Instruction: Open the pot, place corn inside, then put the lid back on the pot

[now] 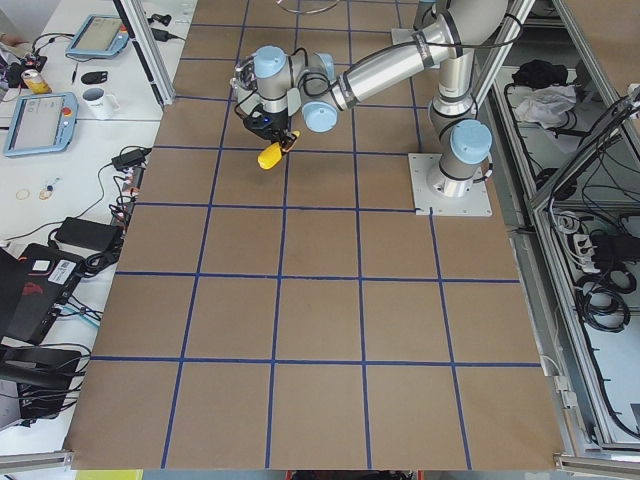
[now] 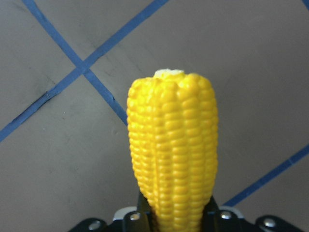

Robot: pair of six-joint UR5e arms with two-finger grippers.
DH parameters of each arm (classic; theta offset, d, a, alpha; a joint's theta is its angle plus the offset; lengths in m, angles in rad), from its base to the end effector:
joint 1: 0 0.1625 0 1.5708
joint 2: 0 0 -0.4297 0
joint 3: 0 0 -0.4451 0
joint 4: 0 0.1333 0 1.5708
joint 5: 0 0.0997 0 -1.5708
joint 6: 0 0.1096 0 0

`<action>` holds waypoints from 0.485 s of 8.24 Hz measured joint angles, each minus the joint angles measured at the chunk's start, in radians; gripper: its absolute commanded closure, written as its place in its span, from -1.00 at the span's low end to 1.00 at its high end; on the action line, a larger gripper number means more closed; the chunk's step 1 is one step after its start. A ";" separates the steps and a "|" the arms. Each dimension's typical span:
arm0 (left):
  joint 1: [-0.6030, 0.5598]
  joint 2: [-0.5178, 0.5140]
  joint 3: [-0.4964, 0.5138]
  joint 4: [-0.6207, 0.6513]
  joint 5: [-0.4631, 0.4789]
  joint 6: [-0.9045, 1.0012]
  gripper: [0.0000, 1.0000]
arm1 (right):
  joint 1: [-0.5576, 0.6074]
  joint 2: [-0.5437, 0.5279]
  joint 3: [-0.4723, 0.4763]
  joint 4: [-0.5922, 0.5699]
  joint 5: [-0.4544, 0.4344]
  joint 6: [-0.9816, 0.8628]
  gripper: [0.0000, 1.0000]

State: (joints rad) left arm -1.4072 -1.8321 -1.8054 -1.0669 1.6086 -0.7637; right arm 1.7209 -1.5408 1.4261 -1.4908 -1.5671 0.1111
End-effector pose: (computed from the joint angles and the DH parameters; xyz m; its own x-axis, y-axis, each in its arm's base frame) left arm -0.0292 -0.6160 0.2571 -0.5995 -0.8001 -0.0218 -0.7995 0.5998 -0.0319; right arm 0.2157 -0.5322 0.5369 -0.9992 -0.0392 -0.0075 -0.0389 0.9987 -0.0341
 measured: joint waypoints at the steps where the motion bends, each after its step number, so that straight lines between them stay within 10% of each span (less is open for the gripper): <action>1: -0.019 0.000 0.035 -0.058 -0.030 0.061 1.00 | -0.001 0.000 0.000 0.002 0.001 -0.002 0.33; 4: -0.065 0.007 0.115 -0.132 -0.110 0.291 1.00 | -0.001 -0.001 0.000 0.002 0.001 -0.004 0.32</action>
State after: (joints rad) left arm -1.4724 -1.8255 -1.6903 -1.1993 1.4982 -0.4730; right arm 1.7197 -1.5416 1.4266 -1.4888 -1.5662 0.1068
